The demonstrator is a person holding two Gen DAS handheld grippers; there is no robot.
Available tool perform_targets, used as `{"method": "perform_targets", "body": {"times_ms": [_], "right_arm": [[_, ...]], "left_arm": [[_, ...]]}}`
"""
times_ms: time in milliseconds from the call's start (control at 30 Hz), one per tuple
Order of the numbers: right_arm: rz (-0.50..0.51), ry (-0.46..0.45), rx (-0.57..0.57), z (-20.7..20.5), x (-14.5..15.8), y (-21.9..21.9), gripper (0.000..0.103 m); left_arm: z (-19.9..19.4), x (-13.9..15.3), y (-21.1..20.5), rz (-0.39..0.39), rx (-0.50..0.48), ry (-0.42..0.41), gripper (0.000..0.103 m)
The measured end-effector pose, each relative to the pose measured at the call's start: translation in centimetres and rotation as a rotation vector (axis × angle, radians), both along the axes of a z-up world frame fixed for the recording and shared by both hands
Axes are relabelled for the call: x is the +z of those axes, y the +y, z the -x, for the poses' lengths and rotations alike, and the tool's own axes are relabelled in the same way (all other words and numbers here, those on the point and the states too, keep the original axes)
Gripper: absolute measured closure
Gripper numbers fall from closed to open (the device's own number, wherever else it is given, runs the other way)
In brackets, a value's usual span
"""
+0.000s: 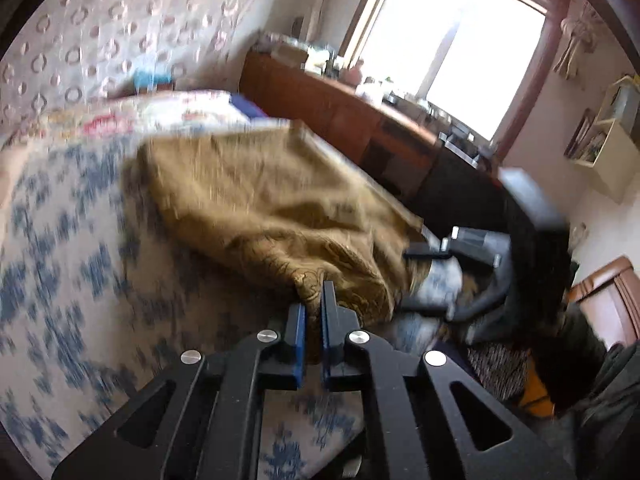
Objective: Fold small clothes
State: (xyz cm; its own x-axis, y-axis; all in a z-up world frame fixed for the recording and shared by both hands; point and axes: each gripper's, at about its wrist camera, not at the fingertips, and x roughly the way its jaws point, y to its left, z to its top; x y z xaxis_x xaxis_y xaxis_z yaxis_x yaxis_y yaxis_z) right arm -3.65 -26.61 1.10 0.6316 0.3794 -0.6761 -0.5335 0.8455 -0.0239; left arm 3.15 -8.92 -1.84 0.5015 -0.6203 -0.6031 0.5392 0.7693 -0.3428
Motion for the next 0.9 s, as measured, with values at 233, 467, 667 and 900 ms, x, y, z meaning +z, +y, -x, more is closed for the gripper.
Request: {"method": "perform_targets", "body": {"times_ms": [233,467,667,900], "right_arm": [[0.042,-0.028,-0.042,-0.6,-0.1,-0.4,0.033],[0.024,-0.078,-0.151,-4.5,1.5,-4.0,0.042],[0.012,-0.140,-0.089,-8.5,5.5,-4.1,0.088],[0.044,-0.147,-0.043,-16.4,8.0,-2.2,0.089]], "left_arm": [[-2.9,3.2,-0.3,0.031,0.024,-0.073,0.097],[-6.5,3.7,0.8,0.057,0.075,-0.088,0.097],[-11.0,3.8,1.7,0.049,0.148,-0.077,0.097],[-16.8,2.3,2.4,-0.027,0.218,-0.059,0.096]]}}
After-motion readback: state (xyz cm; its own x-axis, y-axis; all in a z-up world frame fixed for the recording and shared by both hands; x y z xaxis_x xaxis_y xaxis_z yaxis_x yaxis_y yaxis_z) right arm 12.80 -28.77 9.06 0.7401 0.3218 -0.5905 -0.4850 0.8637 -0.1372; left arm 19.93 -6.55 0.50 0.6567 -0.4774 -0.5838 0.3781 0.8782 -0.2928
